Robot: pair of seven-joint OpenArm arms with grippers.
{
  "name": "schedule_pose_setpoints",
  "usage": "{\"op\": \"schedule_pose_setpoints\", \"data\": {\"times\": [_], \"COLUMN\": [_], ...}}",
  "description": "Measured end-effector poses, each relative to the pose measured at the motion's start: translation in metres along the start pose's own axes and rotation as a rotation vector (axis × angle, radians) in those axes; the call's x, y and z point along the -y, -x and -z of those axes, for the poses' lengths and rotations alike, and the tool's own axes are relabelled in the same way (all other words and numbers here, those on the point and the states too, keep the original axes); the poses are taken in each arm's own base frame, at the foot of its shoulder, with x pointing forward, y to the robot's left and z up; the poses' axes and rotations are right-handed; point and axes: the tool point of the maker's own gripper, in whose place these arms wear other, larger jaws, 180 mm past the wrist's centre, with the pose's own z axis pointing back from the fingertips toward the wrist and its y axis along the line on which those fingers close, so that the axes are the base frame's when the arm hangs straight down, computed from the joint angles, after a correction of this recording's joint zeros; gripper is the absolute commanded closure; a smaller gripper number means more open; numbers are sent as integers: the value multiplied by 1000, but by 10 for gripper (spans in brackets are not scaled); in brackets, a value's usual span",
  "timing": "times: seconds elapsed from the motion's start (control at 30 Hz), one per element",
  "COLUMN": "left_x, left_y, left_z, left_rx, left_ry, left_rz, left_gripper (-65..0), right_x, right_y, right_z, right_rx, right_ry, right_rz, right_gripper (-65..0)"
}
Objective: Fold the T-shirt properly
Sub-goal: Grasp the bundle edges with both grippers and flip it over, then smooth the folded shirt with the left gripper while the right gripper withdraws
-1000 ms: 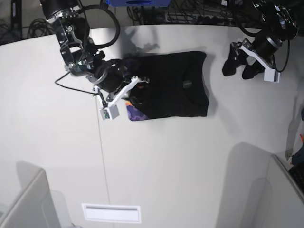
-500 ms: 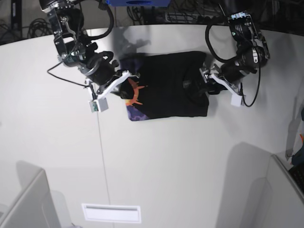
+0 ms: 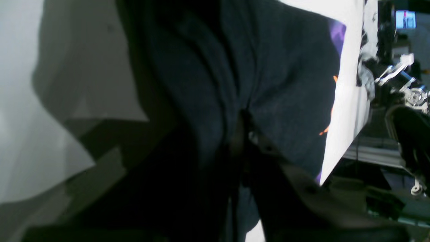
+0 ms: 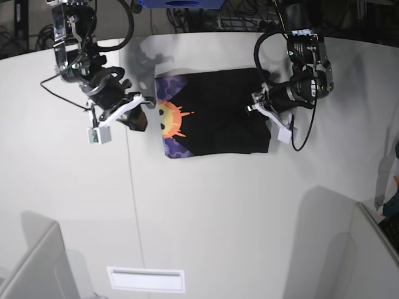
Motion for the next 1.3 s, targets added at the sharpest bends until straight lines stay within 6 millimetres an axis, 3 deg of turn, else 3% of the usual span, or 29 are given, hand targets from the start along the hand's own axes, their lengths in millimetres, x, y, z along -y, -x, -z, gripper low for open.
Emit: {"op": "schedule_pose_setpoints", "data": {"times": [0.2, 0.33, 0.5, 0.7, 0.8, 1.0, 1.3], "left_x": [11, 8, 3, 13, 29, 62, 81], "left_y": [-6, -12, -36, -42, -34, -9, 3], "left_z": [19, 14, 7, 19, 35, 65, 88], "left_rx": [-185, -303, -441, -525, -487, -497, -481], "left_ry": [-39, -90, -207, -324, -343, -283, -274], "left_rz": [193, 397, 684, 1055, 1272, 1518, 1588], "left_gripper": [0, 0, 0, 0, 0, 0, 0], "right_x": [20, 50, 75, 98, 101, 112, 111], "right_y": [7, 9, 21, 37, 40, 55, 67], "right_z": [-14, -31, -51, -72, -75, -89, -93], "right_rx": [1, 38, 36, 9, 20, 17, -5], "right_ry": [22, 108, 173, 250, 264, 317, 322], "right_rz": [-9, 56, 78, 107, 131, 185, 199], "right_gripper": [0, 0, 0, 0, 0, 0, 0]}}
